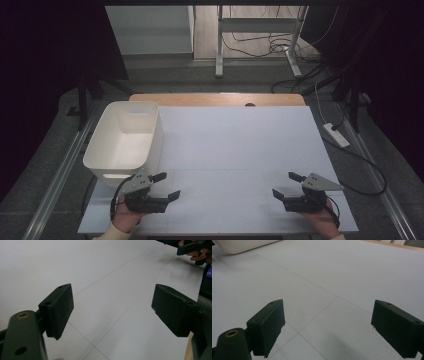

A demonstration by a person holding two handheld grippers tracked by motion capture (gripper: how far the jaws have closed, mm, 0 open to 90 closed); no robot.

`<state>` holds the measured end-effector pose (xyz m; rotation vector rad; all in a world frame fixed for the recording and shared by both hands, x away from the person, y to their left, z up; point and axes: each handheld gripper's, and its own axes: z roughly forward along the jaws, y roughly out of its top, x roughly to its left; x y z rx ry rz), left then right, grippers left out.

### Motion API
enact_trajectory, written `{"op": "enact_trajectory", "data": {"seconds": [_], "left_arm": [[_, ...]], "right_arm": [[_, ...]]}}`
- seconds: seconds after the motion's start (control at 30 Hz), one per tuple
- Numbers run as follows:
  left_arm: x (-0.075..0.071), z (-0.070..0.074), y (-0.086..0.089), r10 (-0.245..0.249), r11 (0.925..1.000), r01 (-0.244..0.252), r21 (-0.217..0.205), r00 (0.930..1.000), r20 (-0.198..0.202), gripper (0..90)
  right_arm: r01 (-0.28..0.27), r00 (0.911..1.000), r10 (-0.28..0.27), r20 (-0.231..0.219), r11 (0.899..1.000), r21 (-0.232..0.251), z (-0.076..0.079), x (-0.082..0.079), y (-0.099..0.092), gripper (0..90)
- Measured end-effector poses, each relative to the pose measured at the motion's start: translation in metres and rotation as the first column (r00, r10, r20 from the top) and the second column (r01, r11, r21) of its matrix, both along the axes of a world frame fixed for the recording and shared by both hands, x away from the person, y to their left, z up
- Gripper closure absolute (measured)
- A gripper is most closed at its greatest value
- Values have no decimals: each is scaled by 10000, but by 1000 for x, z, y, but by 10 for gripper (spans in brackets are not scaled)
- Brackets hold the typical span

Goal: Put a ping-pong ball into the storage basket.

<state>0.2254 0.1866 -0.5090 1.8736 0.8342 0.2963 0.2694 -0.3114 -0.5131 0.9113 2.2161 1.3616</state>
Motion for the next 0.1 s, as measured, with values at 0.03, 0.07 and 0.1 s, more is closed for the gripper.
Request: {"op": "enact_trajectory", "data": {"seconds": [0.03, 0.07, 0.1], "left_arm": [[0, 0, 0, -4, 10000, 4, -28, 10000, -10, 188], [0, 0, 0, 1, 10000, -1, -13, 10000, 5, 188], [0, 0, 0, 1, 10000, -1, -13, 10000, 5, 188]], "right_arm": [[-3, 10000, 3, 4, 10000, 2, 0, 0, 0, 116], [-23, 10000, 23, 11, 10000, -2, 0, 0, 0, 116], [-31, 10000, 31, 9, 10000, 3, 0, 0, 1, 116]]}}
